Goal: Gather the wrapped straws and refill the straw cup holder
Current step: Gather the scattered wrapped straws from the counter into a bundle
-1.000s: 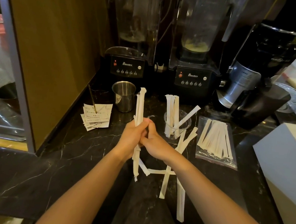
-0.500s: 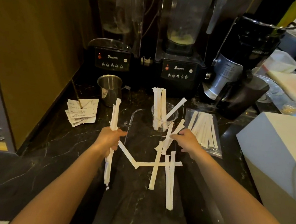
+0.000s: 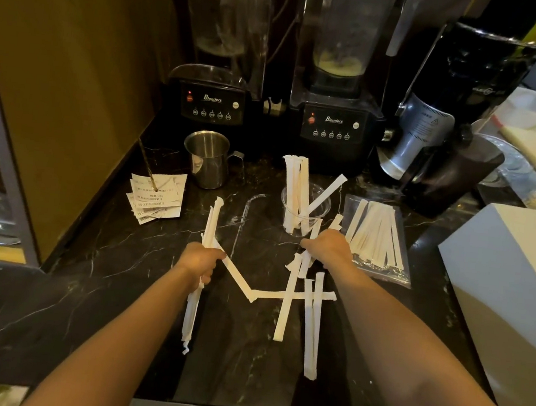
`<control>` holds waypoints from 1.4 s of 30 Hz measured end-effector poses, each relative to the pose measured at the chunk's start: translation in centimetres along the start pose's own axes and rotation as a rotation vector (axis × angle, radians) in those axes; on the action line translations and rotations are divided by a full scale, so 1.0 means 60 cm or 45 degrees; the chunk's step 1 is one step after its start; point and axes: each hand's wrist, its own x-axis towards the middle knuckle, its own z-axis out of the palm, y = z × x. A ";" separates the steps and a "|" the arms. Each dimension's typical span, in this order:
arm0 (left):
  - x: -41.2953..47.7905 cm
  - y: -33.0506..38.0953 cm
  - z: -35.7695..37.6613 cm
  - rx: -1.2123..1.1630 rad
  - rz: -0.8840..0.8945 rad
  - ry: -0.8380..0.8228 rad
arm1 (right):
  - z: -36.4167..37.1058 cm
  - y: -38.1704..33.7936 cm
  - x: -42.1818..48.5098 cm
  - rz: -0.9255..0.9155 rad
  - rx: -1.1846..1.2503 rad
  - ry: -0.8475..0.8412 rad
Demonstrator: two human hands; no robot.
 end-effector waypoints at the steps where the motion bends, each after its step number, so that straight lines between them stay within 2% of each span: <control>1: 0.001 -0.001 0.003 0.005 -0.004 0.002 | 0.002 -0.003 0.000 0.005 -0.005 -0.005; 13: 0.004 -0.008 0.011 0.000 -0.042 -0.005 | 0.017 -0.009 0.015 0.043 0.054 -0.026; 22: -0.020 0.005 0.006 -0.030 0.028 -0.028 | 0.006 -0.004 0.017 0.107 0.198 -0.092; 33: -0.039 0.024 0.000 -0.051 0.100 -0.021 | -0.058 0.026 -0.002 -0.018 0.359 0.256; 42: -0.048 0.016 0.005 -0.020 0.081 -0.083 | -0.022 0.063 -0.057 0.108 0.270 0.159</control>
